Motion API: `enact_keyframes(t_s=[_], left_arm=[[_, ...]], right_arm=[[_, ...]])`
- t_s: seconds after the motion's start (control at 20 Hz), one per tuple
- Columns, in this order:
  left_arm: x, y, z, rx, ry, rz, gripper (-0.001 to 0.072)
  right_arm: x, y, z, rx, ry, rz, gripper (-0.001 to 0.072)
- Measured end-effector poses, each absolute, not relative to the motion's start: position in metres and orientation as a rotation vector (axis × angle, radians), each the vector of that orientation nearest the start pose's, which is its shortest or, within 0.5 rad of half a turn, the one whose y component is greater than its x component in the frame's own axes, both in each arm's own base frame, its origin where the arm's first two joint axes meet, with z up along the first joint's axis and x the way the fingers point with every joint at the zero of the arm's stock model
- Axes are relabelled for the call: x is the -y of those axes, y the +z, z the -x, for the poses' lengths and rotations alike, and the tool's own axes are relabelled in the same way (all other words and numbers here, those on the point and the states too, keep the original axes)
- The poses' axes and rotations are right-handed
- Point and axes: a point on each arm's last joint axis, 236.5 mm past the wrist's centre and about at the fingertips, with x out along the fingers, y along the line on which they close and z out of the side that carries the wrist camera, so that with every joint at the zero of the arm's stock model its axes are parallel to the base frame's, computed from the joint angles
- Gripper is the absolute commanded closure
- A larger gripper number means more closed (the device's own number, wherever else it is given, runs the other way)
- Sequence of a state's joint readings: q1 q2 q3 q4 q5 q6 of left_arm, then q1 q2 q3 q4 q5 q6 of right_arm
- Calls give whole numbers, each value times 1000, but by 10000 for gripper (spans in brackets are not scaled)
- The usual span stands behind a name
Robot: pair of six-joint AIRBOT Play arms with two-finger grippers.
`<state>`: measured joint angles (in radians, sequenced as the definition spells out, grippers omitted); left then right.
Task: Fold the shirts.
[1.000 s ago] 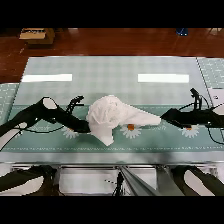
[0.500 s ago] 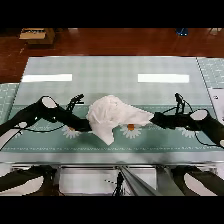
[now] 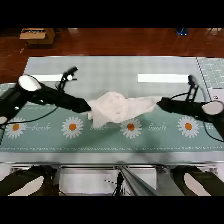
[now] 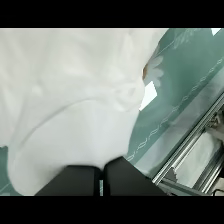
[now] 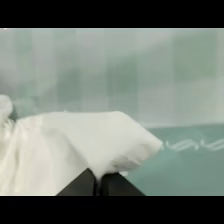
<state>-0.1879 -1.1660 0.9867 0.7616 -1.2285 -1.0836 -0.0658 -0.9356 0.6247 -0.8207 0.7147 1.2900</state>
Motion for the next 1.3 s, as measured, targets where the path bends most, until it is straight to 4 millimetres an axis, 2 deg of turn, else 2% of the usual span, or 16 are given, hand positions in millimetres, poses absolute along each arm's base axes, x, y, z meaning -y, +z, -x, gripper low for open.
enact_keyframes(t_s=[0.15, 0.25, 0.45, 0.55, 0.7, 0.9, 1.0, 1.1, 1.2, 1.3], left_arm=[[207, 133, -313, -1019, -913, 192, 687], [196, 186, -321, -897, -896, 165, 687], [175, 279, -325, -697, -831, 148, 687], [170, 319, -317, -609, -810, 143, 687], [167, 377, -296, -475, -796, 119, 687], [166, 456, -244, -262, -786, 66, 688], [164, 487, -210, -166, -772, 40, 688], [157, 506, -179, -102, -728, 31, 688], [148, 507, -154, -98, -676, 29, 689], [139, 499, -136, -133, -625, 31, 689]], right_arm=[[-57, 96, -363, -713, 226, -434, 679], [-43, 150, -360, -605, 218, -362, 679], [-32, 237, -342, -453, 207, -245, 679], [-30, 277, -330, -380, 200, -203, 679], [-32, 342, -310, -252, 199, -153, 679], [-39, 421, -271, -106, 199, -105, 679], [-40, 448, -247, -72, 182, -87, 679], [-41, 464, -224, -64, 163, -75, 679], [-45, 473, -199, -77, 156, -73, 679], [-45, 473, -181, -109, 139, -69, 679]])
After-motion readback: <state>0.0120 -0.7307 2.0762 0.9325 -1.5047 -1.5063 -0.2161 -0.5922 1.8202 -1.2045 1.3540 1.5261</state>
